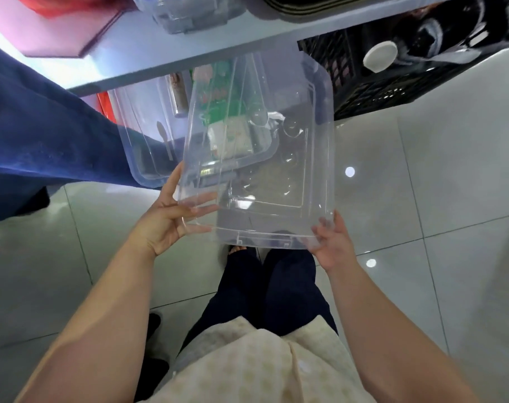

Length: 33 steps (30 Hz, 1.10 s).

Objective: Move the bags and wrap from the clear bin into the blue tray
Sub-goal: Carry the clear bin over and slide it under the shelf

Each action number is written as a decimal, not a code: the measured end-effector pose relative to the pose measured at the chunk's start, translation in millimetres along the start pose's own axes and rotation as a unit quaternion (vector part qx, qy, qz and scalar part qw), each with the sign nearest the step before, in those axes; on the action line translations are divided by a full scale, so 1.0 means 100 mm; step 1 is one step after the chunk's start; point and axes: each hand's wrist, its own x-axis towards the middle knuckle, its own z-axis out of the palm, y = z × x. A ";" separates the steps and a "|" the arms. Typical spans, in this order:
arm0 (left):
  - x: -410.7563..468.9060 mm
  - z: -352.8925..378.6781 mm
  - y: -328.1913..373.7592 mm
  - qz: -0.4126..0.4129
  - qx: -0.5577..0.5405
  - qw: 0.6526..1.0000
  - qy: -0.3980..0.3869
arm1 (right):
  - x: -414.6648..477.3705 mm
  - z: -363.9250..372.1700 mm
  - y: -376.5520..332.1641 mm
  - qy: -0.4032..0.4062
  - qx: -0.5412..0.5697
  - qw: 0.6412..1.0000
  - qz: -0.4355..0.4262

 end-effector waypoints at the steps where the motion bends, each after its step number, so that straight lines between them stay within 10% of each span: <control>1: -0.03 -0.03 -0.02 0.002 -0.003 1.000 0.024 | -0.04 0.03 0.01 -0.009 -0.001 1.000 -0.014; 12: -0.28 -0.18 -0.11 0.043 0.058 0.983 0.171 | -0.12 0.47 -0.34 -0.074 -0.106 0.982 -0.138; 20: -0.04 -0.49 0.14 0.150 0.116 0.902 0.387 | 0.17 1.55 -0.36 -0.102 -0.257 0.932 -0.234; 27: 0.43 -0.67 0.45 0.122 0.162 0.900 0.386 | 0.59 1.98 -0.28 -0.029 -0.372 0.893 -0.251; 33: 0.40 -0.91 0.18 0.083 -0.117 0.926 0.348 | 0.73 1.73 -0.31 -0.058 -0.292 0.939 -0.173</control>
